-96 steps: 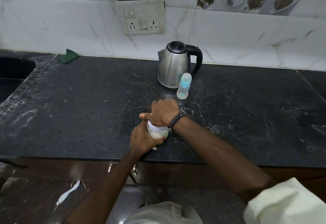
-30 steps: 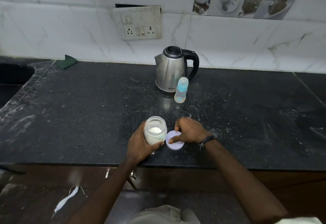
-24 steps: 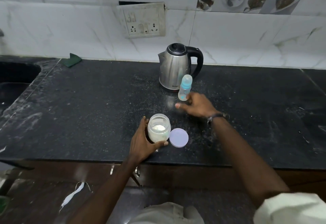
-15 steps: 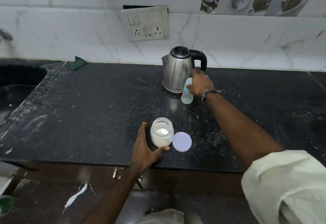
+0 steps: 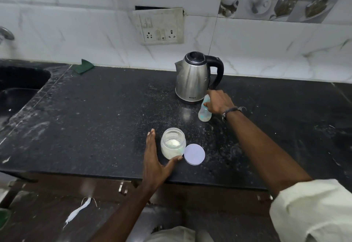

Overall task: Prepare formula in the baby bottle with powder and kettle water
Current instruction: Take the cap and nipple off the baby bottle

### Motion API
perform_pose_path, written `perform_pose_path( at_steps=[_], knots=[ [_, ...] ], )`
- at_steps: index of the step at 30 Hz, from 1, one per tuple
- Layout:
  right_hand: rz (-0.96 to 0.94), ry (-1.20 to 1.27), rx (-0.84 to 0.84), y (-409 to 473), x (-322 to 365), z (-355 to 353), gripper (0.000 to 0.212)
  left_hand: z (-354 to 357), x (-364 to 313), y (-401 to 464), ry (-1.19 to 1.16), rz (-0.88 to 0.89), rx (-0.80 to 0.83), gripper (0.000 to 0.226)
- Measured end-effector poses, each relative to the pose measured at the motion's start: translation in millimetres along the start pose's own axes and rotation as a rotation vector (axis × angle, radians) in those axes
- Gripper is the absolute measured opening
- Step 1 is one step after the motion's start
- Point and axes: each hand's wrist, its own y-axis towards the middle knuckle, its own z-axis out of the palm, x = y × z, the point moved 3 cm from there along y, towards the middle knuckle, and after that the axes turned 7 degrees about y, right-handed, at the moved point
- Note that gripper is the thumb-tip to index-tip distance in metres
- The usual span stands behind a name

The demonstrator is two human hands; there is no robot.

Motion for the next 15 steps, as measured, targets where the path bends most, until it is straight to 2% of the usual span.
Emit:
perform_pose_path(
  at_steps=[8,15],
  knots=[
    [0.05,-0.056,0.045,-67.6,-7.8,-0.7,0.041,17.4,-40.4,1.4,-0.044,0.244,-0.109,0.105],
    [0.076,-0.059,0.074,-121.1,-6.3,0.9,0.044,50.8,-82.1,-1.9,-0.096,0.424,-0.072,0.091]
  ],
)
